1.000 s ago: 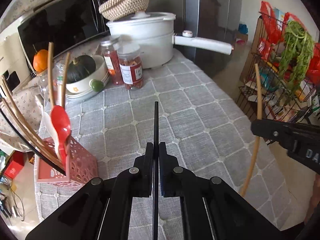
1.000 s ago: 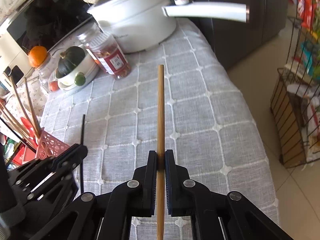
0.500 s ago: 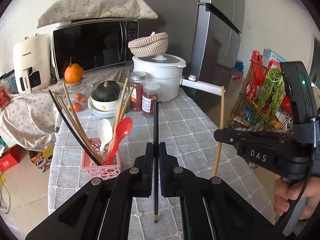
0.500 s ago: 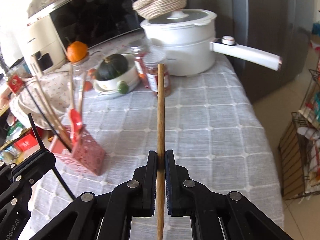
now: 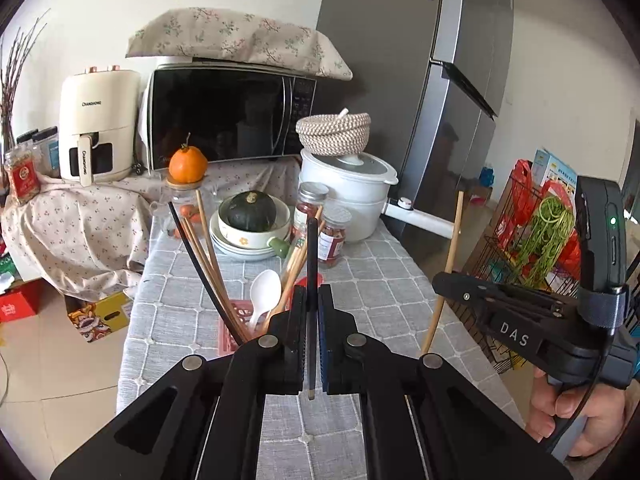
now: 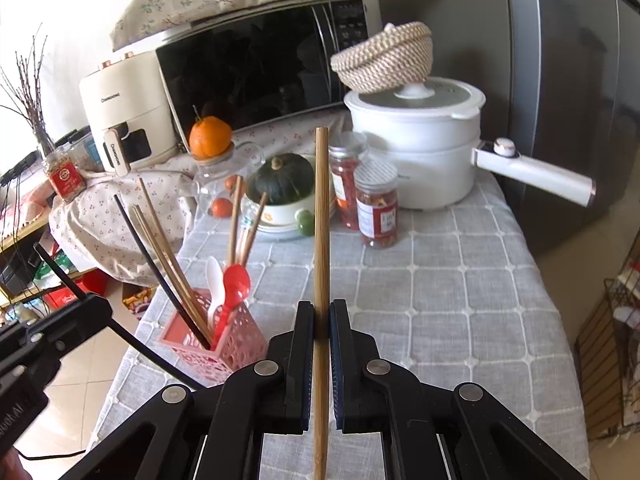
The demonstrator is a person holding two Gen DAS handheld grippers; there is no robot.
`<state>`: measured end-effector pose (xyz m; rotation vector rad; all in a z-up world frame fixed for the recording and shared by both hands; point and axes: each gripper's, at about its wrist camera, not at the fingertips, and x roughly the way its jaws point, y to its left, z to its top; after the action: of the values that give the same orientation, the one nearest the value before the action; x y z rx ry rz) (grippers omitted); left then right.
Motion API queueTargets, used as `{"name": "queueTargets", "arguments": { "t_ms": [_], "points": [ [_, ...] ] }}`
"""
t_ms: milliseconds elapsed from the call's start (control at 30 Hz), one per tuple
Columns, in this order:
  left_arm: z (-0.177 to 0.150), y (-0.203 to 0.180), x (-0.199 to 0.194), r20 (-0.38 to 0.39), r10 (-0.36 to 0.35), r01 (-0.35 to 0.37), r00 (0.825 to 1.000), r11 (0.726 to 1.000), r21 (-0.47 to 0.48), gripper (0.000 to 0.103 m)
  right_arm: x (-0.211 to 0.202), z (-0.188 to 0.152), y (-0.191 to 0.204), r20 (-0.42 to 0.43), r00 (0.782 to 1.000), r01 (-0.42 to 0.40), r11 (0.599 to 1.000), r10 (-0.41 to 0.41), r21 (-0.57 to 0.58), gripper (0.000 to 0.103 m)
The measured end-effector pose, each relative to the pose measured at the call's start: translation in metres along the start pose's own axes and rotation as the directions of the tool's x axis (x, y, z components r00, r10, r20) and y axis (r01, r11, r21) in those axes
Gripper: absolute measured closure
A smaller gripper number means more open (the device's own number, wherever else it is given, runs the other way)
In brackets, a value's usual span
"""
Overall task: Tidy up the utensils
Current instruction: 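Carry both chopsticks upright over the pink basket and lower them in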
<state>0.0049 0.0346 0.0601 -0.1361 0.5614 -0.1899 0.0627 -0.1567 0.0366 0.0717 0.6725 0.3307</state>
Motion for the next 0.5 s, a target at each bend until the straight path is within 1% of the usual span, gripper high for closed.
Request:
{"name": "queueTargets", "arguments": {
  "t_ms": [200,300,400,500],
  "points": [
    [0.017,0.011,-0.022,0.101,0.031,-0.029,0.994,0.999,-0.021,0.098,-0.004,0.002,0.008,0.05,0.999,-0.009,0.999,0.01,-0.031,0.097],
    [0.026,0.019,-0.03,0.135,0.044,-0.038,0.99,0.998,-0.046,0.098,-0.005,0.003,0.01,0.069,0.998,-0.01,0.999,0.013,-0.044,0.097],
    [0.032,0.025,-0.037,0.174,0.079,-0.071,0.982,0.996,-0.057,0.098,-0.005,0.004,0.011,0.078,0.997,-0.012,0.999,0.015,-0.046,0.097],
    [0.037,0.032,-0.038,0.192,0.096,-0.084,0.977,0.994,-0.07,0.098,-0.003,0.004,0.012,0.078,0.997,-0.018,0.999,0.022,-0.041,0.097]
  ]
}}
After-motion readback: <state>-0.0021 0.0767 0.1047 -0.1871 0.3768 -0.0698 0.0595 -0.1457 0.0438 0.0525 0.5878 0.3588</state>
